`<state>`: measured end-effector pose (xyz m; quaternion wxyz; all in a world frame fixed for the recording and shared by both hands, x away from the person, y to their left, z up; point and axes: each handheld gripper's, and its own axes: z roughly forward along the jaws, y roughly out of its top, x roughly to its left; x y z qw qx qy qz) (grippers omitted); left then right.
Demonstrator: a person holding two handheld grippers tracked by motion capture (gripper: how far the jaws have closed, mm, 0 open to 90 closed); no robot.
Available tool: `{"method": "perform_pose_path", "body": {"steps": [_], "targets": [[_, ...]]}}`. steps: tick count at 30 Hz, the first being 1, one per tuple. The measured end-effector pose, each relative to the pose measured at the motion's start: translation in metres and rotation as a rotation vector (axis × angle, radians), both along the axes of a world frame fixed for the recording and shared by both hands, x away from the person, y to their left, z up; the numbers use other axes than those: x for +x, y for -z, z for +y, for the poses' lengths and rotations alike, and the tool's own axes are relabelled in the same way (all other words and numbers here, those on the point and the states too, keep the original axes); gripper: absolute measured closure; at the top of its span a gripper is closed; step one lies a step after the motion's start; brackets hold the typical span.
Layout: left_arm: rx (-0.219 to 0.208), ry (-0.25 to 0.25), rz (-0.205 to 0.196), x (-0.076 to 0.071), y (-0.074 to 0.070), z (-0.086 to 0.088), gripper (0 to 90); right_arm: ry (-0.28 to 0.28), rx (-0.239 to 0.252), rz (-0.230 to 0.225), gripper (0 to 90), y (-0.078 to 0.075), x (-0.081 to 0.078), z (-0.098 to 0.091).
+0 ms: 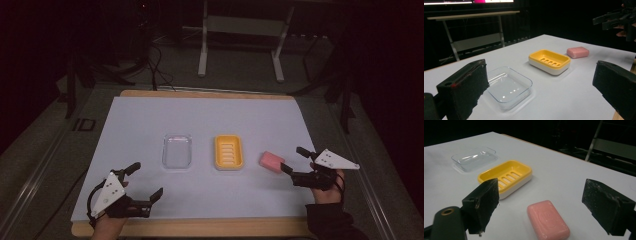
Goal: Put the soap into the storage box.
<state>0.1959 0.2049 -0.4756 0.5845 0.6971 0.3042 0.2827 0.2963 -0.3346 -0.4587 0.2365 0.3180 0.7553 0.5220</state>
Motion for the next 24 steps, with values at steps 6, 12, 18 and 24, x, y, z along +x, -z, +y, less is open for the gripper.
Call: {"method": "perform_pose_path", "body": {"steps": [6,12,18,24], "targets": [[0.003,-0.001,-0.006,0.000,0.000,-0.001,0.4,-0.021,0.016,0.000,13.8,-0.001,0.001,0.003],[0.002,0.000,-0.009,0.000,0.000,-0.001,0.4,-0.060,-0.041,-0.040,13.3,-0.004,0.005,0.009],[0.003,-0.001,-0.011,-0.001,0.000,0.000,0.4,-0.077,-0.069,-0.042,13.5,-0.008,0.006,0.011],[0.011,-0.011,-0.008,0.001,0.001,0.000,0.4,-0.023,-0.095,0.019,14.0,-0.004,0.011,0.011]]}}
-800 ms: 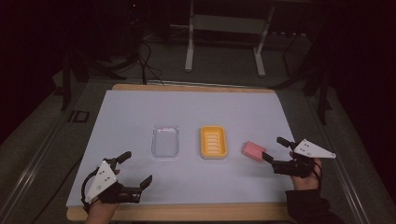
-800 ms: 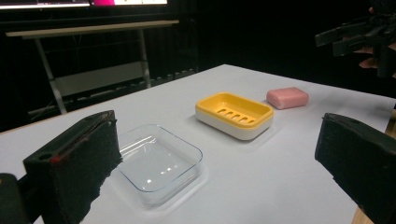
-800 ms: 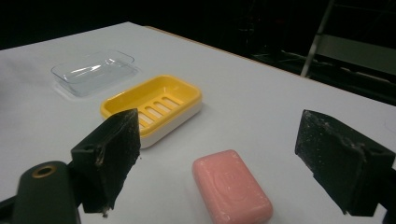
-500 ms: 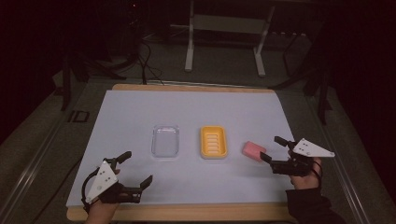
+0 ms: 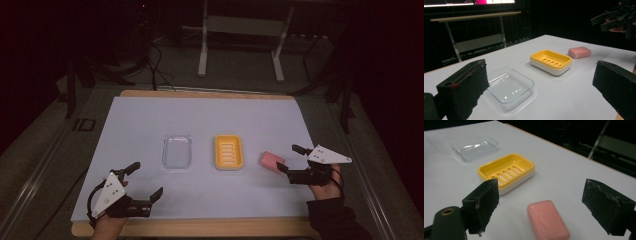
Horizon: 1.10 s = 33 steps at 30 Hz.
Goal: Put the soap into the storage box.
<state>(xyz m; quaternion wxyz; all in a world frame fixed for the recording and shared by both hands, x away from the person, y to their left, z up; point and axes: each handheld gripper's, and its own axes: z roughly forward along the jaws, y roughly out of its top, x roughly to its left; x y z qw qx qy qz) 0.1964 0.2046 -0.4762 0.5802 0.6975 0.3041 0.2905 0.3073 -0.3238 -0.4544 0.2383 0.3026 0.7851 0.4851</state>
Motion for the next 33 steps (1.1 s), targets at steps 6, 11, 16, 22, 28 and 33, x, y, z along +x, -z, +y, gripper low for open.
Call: {"method": "perform_pose_path", "body": {"steps": [6,11,16,22,28,33], "targets": [[-0.001,-0.009,0.003,0.000,0.001,0.000,0.4,-0.002,-0.004,0.000,14.7,-0.002,0.001,-0.003],[-0.007,-0.006,0.010,-0.002,0.000,0.000,0.3,0.111,-0.045,-0.037,14.7,-0.004,-0.001,-0.007],[0.013,0.000,0.013,-0.003,-0.001,-0.001,0.3,0.140,-0.033,-0.003,14.5,-0.002,0.001,-0.013],[0.013,-0.013,0.021,-0.004,-0.002,0.000,0.3,0.208,-0.042,-0.013,13.9,0.000,0.002,-0.013],[-0.002,-0.013,0.037,-0.005,-0.001,0.000,0.3,0.340,-0.105,0.042,14.2,-0.002,0.005,-0.015],[0.013,-0.013,0.044,-0.005,-0.001,0.000,0.3,0.383,-0.126,0.095,14.5,-0.004,0.007,-0.017]]}}
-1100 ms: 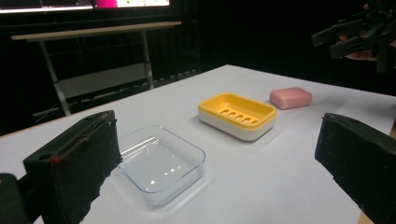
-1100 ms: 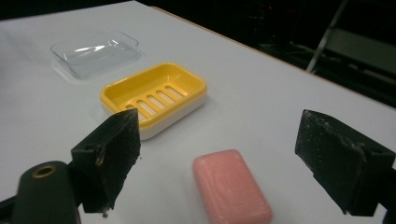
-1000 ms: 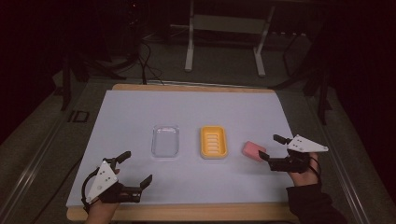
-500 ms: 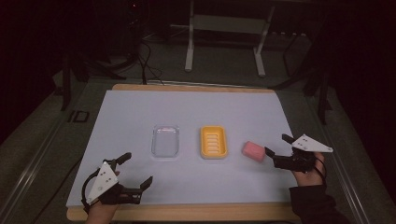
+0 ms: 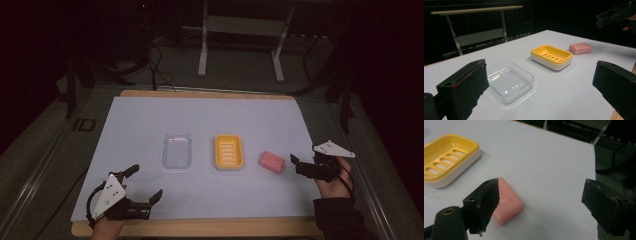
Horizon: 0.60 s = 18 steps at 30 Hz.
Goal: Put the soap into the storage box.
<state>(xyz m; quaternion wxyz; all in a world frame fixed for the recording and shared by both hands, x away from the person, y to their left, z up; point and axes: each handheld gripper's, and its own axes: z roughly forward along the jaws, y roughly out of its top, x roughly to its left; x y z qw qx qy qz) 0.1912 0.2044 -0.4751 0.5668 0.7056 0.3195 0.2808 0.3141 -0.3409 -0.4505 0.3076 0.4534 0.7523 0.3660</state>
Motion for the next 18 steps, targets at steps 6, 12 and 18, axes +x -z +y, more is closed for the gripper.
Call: {"method": "perform_pose_path", "body": {"steps": [6,12,18], "targets": [[0.009,0.005,0.012,0.000,0.000,-0.004,0.3,0.099,0.011,0.177,17.3,0.000,0.007,-0.010],[0.053,0.036,0.008,-0.001,0.001,-0.009,0.3,0.132,0.017,0.283,17.2,0.002,0.010,-0.013],[0.072,0.046,0.009,-0.002,0.001,-0.011,0.3,0.182,0.022,0.441,16.9,0.006,0.014,-0.017]]}}
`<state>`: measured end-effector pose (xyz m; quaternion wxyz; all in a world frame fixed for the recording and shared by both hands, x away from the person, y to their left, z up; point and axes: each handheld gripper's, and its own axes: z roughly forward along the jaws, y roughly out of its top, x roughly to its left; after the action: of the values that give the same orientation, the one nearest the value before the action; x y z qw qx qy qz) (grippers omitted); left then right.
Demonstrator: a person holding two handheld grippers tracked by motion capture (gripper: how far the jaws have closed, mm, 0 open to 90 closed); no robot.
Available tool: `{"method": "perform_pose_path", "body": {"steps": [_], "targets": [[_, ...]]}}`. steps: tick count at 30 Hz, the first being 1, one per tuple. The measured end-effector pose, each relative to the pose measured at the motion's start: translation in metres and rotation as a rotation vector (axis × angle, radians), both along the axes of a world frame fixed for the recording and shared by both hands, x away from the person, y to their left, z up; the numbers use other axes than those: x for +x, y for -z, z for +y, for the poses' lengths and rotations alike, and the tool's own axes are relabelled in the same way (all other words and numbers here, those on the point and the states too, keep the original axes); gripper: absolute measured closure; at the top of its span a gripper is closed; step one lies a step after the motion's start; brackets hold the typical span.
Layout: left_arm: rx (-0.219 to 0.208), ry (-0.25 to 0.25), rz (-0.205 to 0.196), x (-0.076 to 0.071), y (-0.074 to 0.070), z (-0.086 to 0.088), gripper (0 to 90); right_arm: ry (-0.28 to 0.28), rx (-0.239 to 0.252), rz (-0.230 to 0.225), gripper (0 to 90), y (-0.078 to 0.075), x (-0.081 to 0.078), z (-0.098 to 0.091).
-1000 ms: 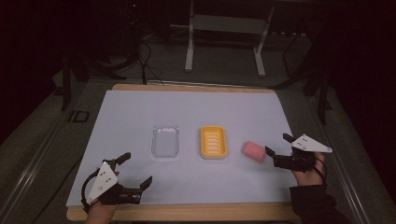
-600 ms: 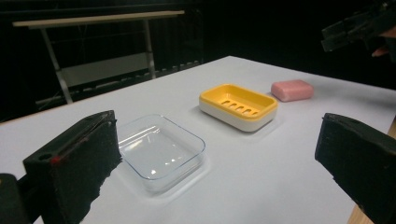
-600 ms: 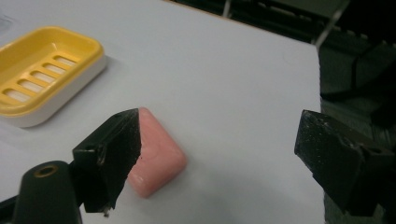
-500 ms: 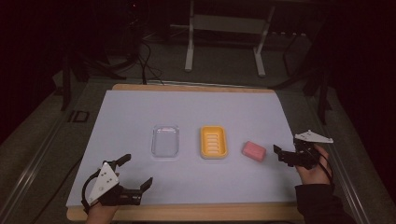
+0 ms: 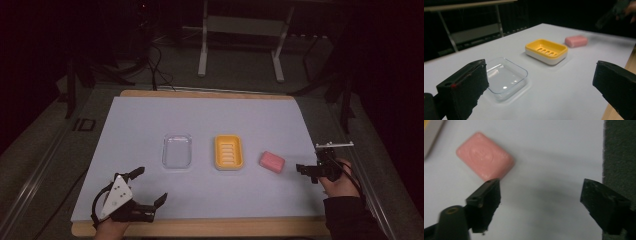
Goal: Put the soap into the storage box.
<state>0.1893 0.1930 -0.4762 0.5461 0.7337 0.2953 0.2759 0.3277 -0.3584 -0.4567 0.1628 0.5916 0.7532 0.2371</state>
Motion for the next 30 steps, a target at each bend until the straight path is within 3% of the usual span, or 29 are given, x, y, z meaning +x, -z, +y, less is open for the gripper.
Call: {"method": "perform_pose_path", "body": {"steps": [1,3,4,6,7,9,10,11,13,14,15,16,19,20,21,23,24,26,28,29,30], "targets": [[-0.028,-0.011,0.005,0.000,-0.001,0.000,0.3,0.010,0.037,0.061,16.0,-0.001,0.001,-0.002],[-0.047,0.005,0.012,0.001,-0.001,0.000,0.3,0.018,0.014,0.070,16.7,-0.001,0.000,-0.002],[-0.026,-0.007,0.010,0.000,-0.001,-0.001,0.3,0.008,0.001,0.146,16.6,-0.001,0.002,-0.004],[-0.039,0.002,0.045,0.002,0.000,0.000,0.3,0.000,-0.010,0.218,16.9,0.000,0.003,-0.006],[-0.039,0.002,0.045,0.002,0.000,0.000,0.3,0.000,-0.010,0.218,16.9,0.000,0.003,-0.006],[-0.064,0.005,0.037,0.001,-0.001,-0.002,0.3,-0.029,-0.010,0.330,16.9,0.004,0.003,-0.006],[-0.064,0.005,0.037,0.001,-0.001,-0.002,0.3,-0.029,-0.010,0.330,16.9,0.004,0.003,-0.006],[-0.077,0.027,0.047,0.001,-0.001,-0.003,0.3,-0.036,-0.023,0.373,17.3,0.005,0.002,-0.005],[-0.061,0.018,0.040,0.000,-0.001,-0.005,0.3,-0.045,-0.017,0.395,17.2,0.005,0.002,-0.005],[-0.056,0.044,0.051,0.001,0.000,-0.006,0.3,-0.047,-0.024,0.400,17.4,0.005,0.001,-0.005],[-0.049,0.036,0.054,0.001,-0.001,-0.007,0.3,-0.052,-0.047,0.422,17.5,0.004,-0.001,-0.005],[-0.044,0.041,0.038,0.000,-0.001,-0.007,0.3,-0.057,-0.029,0.441,17.5,0.005,-0.001,-0.005],[-0.079,0.045,0.068,0.001,-0.001,-0.006,0.3,-0.065,-0.051,0.480,19.2,0.006,-0.003,-0.004],[-0.122,0.050,0.078,0.002,-0.001,-0.003,0.3,-0.078,-0.048,0.510,19.3,0.007,-0.004,-0.004],[-0.113,0.024,0.065,0.001,-0.002,-0.003,0.3,-0.122,-0.055,0.578,20.4,0.010,-0.006,-0.001],[-0.112,0.037,0.070,0.002,-0.001,-0.002,0.3,-0.150,-0.063,0.624,20.6,0.014,-0.006,0.003],[-0.106,0.017,0.068,0.001,-0.001,-0.002,0.3,-0.158,-0.074,0.642,20.6,0.015,-0.007,0.004],[-0.116,0.050,0.063,0.001,-0.001,-0.003,0.3,-0.171,-0.108,0.646,21.0,0.015,-0.007,0.007],[-0.105,0.039,0.059,0.000,-0.002,-0.004,0.3,-0.191,-0.065,0.670,20.7,0.016,-0.006,0.005],[-0.115,0.056,0.054,0.000,-0.002,-0.004,0.3,-0.199,-0.102,0.672,20.8,0.016,-0.007,0.006],[-0.107,0.048,0.049,-0.001,-0.002,-0.005,0.3,-0.207,-0.094,0.686,20.8,0.017,-0.007,0.006]]}}
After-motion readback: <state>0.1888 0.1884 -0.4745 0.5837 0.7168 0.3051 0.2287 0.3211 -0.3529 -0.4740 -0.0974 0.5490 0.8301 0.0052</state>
